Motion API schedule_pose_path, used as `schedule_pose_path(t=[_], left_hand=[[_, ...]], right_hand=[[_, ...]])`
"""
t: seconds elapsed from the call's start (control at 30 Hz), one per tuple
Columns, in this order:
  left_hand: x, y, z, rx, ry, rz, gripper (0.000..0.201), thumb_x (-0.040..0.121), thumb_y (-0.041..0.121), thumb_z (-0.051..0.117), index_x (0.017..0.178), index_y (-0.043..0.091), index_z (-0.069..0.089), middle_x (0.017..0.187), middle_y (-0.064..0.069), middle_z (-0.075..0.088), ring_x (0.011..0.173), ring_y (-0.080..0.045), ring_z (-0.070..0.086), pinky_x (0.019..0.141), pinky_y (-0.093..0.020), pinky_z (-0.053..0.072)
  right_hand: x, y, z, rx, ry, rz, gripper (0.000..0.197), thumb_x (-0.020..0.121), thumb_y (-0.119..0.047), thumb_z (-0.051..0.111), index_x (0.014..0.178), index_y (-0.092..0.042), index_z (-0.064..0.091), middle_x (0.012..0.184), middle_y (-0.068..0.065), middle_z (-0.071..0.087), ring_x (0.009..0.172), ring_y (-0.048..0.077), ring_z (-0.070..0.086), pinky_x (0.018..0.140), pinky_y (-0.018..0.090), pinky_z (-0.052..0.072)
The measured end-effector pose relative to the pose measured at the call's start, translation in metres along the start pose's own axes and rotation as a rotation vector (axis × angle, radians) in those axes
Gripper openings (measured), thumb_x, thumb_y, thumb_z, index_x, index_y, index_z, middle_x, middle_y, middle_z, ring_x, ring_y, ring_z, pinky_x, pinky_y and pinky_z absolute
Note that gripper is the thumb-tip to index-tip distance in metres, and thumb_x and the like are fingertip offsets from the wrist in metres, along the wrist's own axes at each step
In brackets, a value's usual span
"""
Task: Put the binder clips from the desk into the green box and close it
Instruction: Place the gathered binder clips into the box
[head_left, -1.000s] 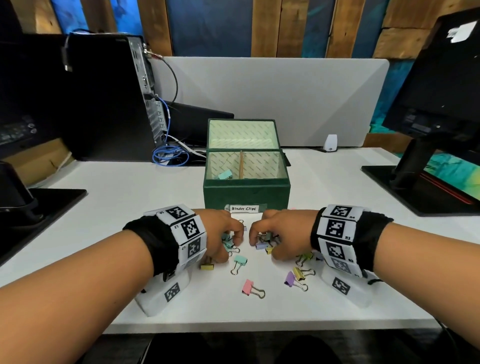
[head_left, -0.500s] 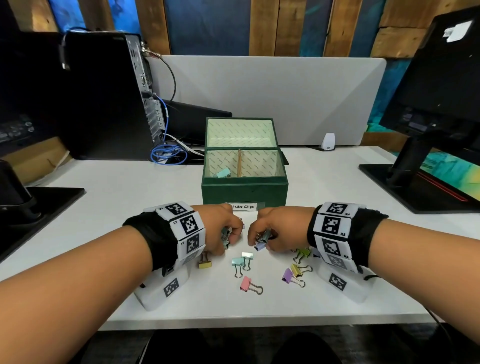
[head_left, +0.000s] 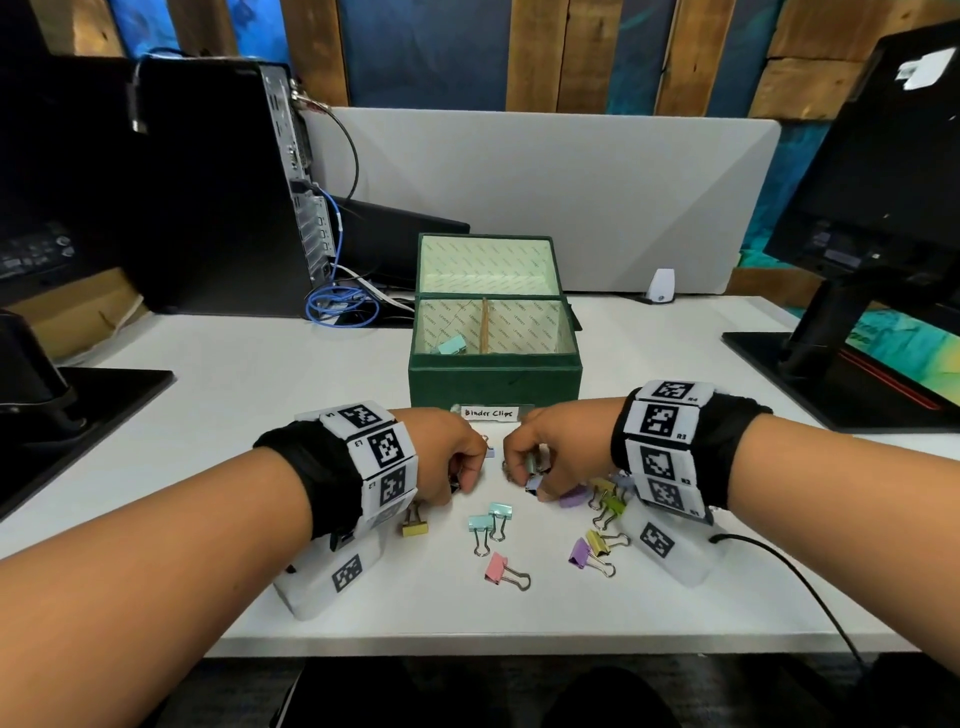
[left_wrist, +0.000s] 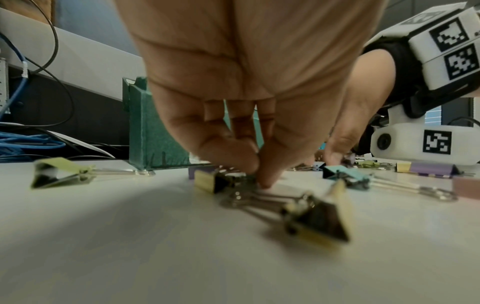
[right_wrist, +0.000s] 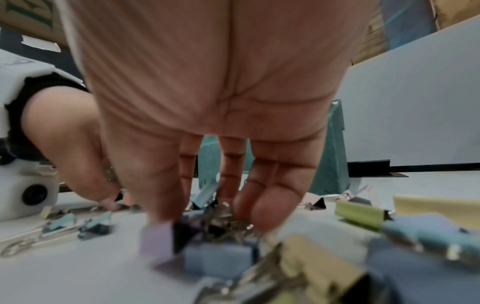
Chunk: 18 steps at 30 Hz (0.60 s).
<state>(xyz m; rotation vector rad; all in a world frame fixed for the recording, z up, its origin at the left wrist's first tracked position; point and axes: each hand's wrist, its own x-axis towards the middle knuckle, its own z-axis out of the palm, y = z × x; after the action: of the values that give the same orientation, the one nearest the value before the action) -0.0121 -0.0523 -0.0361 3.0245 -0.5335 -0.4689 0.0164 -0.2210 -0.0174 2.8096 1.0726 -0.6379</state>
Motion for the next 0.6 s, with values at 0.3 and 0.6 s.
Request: schedule_pose_path(t=[0.3,0.6], left_hand=[[0.001,-0.002,0.001,0.000,0.026,-0.004,0.023,0.071,0.011,0.067,0.075,0.030,0.055,0.096,0.005,0.061,0.091,-0.019,0.061,0.082,-0.036,0.055],[-0.002,-0.008,-0.013,-0.166,0.177,-0.033,0.025,0.069,0.007,0.068,0.070,0.027,0.054,0.077,0.010,0.055,0.073,-0.013,0.055,0.077,-0.033,0.055]], right_hand=[[0.011,-0.004,0.001,-0.054,0.008,0.001,0.022,0.082,-0.021,0.066,0.102,-0.026,0.060,0.101,-0.005,0.055,0.094,0.019,0.057,0.072,0.027,0.045],[0.011,-0.003,0.002,-0.025,0.025,-0.029,0.014,0.081,-0.030,0.068,0.085,-0.023,0.057,0.109,0.000,0.063,0.100,0.021,0.059,0.079,0.029,0.046]])
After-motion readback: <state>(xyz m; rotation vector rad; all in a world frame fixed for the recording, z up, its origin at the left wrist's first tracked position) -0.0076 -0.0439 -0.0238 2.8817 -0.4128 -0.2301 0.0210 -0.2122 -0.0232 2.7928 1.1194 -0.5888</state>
